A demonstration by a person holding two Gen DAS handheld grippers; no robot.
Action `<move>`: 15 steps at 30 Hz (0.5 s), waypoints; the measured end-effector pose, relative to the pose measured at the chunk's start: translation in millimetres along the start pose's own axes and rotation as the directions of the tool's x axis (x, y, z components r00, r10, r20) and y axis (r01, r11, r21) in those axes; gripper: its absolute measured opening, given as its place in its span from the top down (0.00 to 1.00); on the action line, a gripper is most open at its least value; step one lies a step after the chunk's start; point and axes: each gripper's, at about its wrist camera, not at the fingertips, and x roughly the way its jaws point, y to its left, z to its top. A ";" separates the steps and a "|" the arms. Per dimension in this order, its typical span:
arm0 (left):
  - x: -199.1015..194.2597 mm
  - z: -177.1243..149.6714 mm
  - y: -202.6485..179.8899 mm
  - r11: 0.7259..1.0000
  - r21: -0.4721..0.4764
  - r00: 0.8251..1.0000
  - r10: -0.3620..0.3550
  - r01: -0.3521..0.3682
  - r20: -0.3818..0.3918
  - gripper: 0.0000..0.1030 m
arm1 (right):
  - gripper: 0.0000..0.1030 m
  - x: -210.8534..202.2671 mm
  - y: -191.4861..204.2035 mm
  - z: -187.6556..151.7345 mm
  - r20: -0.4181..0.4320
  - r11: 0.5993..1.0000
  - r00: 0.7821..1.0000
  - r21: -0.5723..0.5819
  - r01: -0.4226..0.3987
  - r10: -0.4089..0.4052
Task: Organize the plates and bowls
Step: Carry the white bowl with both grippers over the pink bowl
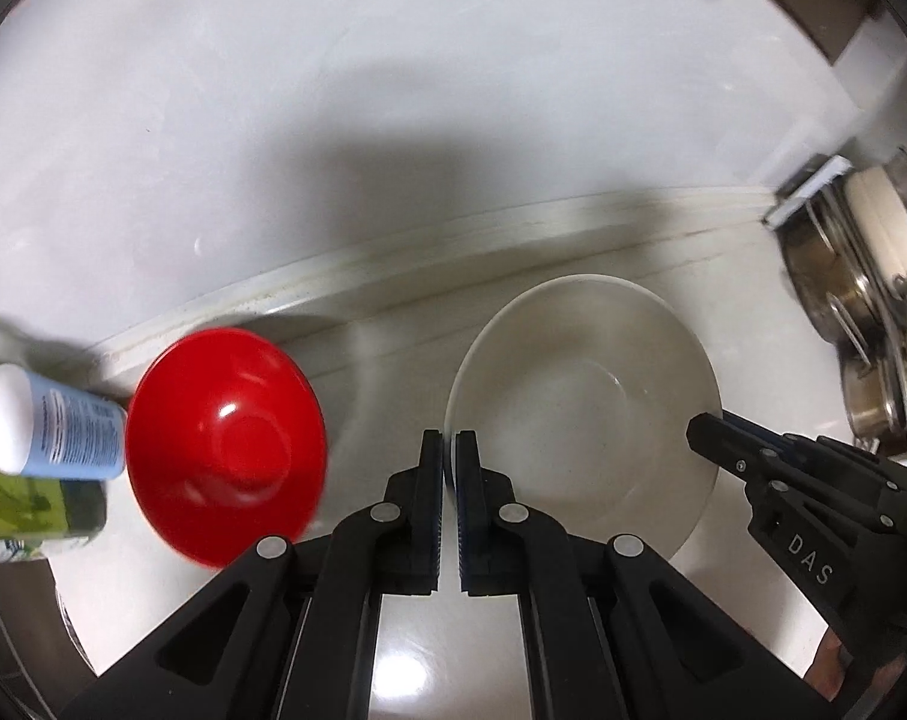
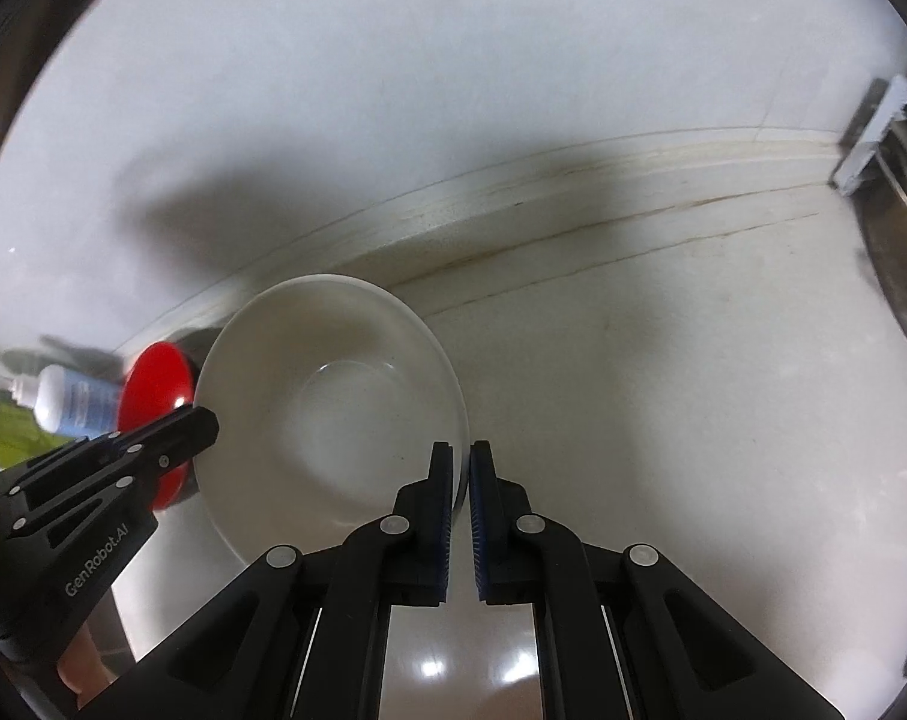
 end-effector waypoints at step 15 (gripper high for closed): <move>-60.8 -67.4 -55.8 0.994 0.093 0.998 -0.053 0.050 0.037 0.94 | 0.93 -65.5 -16.0 -70.0 0.065 0.998 0.997 0.036 0.042 -0.045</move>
